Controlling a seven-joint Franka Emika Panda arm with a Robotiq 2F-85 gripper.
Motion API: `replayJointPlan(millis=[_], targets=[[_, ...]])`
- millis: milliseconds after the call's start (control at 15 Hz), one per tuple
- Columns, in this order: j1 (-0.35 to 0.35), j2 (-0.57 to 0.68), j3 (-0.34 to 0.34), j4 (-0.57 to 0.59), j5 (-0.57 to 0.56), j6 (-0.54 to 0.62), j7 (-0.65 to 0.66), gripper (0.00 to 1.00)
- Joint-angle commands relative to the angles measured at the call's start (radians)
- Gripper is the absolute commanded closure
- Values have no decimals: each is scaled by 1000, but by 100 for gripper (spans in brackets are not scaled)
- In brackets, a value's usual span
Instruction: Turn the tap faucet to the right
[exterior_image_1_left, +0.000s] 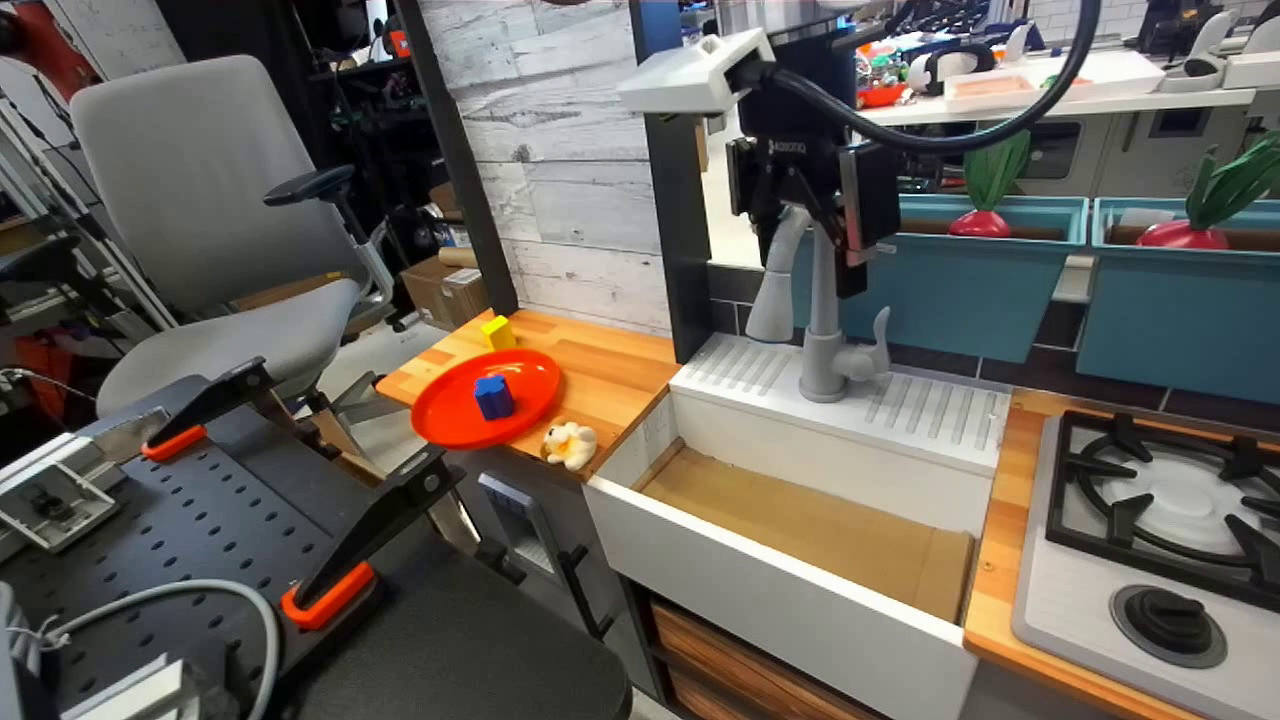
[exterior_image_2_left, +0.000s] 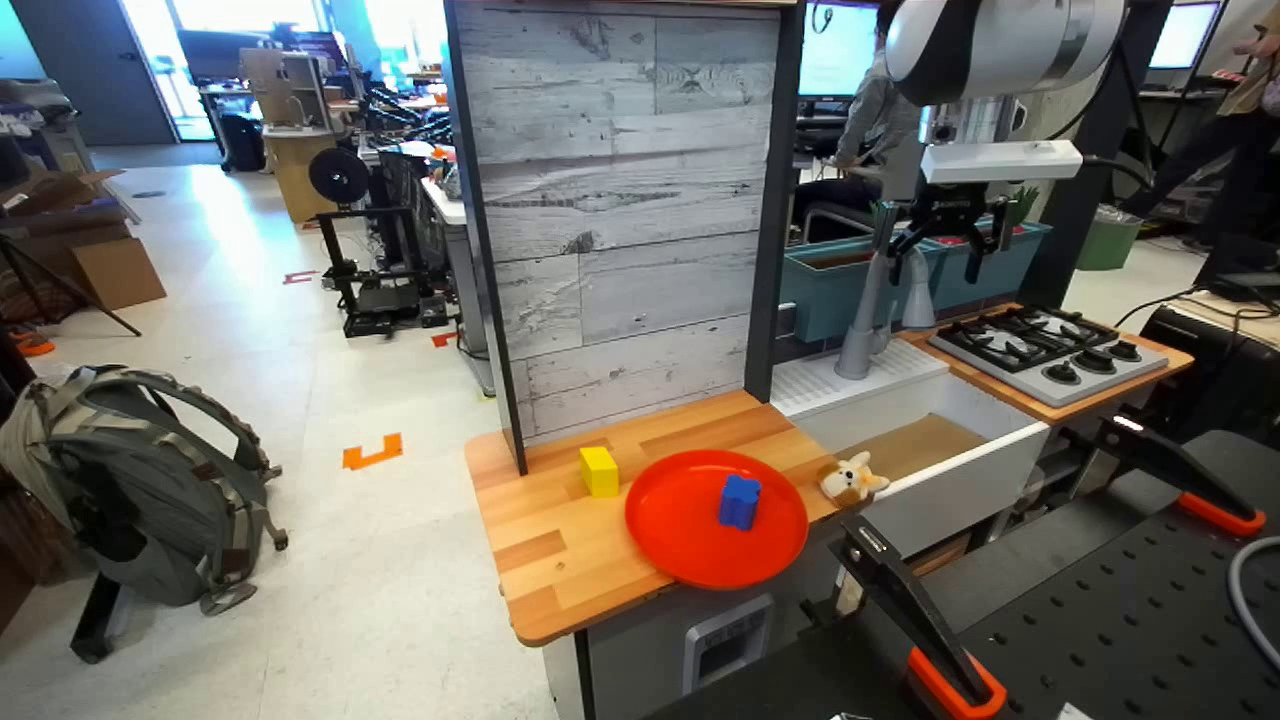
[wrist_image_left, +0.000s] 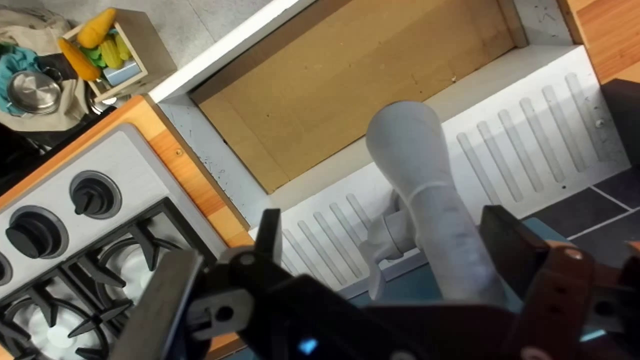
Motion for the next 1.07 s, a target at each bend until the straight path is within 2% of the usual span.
replayJointPlan(millis=[0,267,467,667,800,867,1000], targets=[[-6,-81,25,-109,20,85,-29,0],[26,-198,36,-245,15,141,-15,0],[80,-322,34,-395,-11,175,-2,0],[140,-412,41,-532,-31,280,17,0],[194,-417,21,-564,-80,306,58,0],[154,-376,40,-491,-45,255,25,0],[182,-392,40,-530,-61,275,48,0]])
